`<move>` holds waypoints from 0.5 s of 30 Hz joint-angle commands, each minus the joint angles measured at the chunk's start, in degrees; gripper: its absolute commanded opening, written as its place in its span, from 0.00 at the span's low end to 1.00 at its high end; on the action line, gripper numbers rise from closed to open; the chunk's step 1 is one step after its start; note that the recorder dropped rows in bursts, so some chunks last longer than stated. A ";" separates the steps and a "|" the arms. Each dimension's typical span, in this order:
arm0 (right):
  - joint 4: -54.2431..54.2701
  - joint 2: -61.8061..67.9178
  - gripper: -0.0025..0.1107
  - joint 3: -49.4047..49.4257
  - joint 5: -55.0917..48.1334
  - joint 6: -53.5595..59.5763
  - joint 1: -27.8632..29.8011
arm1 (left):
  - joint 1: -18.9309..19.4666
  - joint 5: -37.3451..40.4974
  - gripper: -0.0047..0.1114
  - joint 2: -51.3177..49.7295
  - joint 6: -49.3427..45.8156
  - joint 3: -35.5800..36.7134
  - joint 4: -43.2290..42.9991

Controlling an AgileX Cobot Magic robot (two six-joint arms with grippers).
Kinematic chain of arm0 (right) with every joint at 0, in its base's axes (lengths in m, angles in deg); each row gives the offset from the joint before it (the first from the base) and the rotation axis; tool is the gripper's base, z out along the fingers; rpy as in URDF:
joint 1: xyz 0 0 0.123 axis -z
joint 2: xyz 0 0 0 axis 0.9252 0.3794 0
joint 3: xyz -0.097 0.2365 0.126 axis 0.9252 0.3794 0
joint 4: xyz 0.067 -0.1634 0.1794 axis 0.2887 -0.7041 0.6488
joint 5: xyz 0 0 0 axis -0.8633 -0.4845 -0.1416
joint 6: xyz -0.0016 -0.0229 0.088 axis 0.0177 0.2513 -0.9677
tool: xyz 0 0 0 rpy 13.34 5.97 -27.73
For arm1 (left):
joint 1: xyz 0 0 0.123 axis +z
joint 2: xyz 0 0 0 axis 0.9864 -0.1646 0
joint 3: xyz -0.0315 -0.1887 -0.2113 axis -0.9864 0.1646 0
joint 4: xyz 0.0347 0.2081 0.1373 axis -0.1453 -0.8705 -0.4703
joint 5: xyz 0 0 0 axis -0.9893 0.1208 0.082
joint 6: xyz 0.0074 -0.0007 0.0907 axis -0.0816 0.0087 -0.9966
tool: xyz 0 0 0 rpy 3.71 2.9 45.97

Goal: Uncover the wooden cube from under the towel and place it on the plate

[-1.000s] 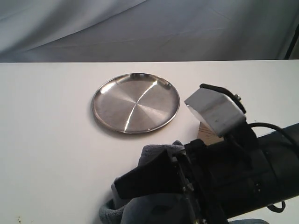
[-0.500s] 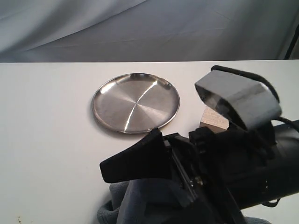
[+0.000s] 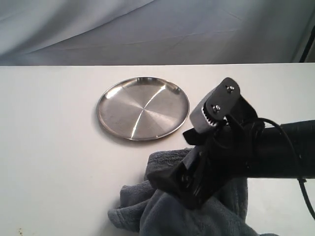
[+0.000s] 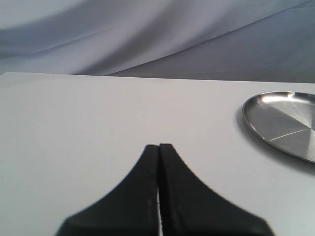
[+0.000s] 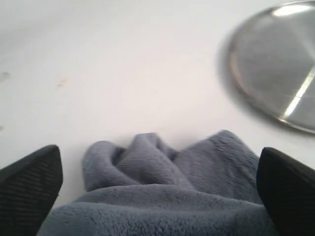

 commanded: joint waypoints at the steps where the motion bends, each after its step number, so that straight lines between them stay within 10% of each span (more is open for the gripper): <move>1: -1.00 -0.17 0.94 -0.02 2.68 -3.49 -0.07 | -0.25 -0.42 0.04 0.18 0.01 0.24 0.04; 5: -1.25 -0.17 0.94 -0.02 -8.74 1.15 -0.07 | -0.25 -0.42 0.04 0.18 0.01 0.24 0.04; 9: -1.87 0.53 0.94 1.05 12.85 -9.02 0.04 | -0.25 -0.42 0.04 0.18 0.01 0.24 0.04; 15: 6.81 0.49 0.94 1.05 -11.23 -1.08 -0.19 | -0.25 -0.42 0.04 0.18 0.01 0.24 0.04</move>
